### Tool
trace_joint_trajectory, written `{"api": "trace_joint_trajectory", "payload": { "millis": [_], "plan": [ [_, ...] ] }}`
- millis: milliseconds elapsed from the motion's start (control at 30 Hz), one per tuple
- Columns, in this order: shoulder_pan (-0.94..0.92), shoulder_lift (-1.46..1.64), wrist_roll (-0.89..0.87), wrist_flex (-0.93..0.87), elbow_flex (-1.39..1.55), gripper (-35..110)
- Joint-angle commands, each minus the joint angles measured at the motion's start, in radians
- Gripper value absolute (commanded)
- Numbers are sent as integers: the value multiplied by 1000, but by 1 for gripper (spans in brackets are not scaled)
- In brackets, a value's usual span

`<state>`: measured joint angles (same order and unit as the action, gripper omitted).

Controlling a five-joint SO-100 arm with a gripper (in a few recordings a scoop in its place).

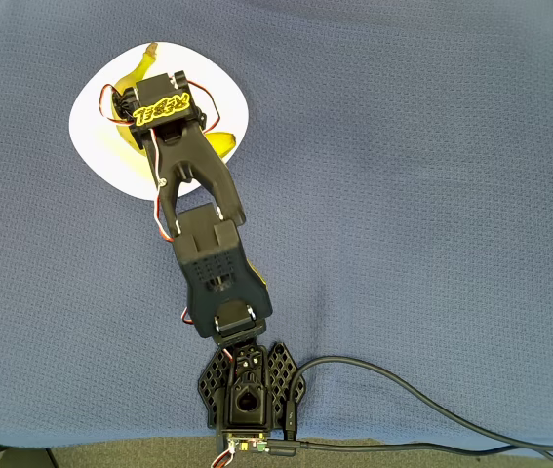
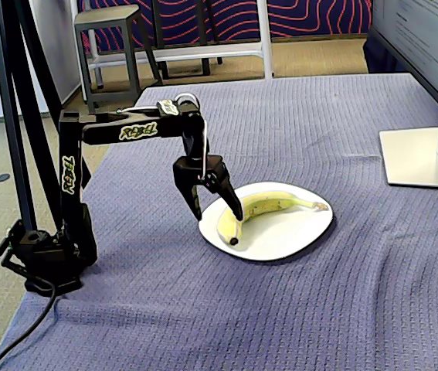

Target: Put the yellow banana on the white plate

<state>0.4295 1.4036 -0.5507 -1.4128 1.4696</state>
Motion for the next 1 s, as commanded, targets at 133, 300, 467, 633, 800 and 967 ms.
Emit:
{"api": "trace_joint_trajectory", "payload": {
  "millis": [133,300,467,633,800,967],
  "plan": [
    [-38,210,54,-40,-11,30],
    [-97,370,140,5,84,27],
    [-167,561,255,69,247,17],
    [-270,684,380,123,434,10],
    [-377,815,548,210,653,0],
    [-449,931,635,293,841,0]
  ]
}}
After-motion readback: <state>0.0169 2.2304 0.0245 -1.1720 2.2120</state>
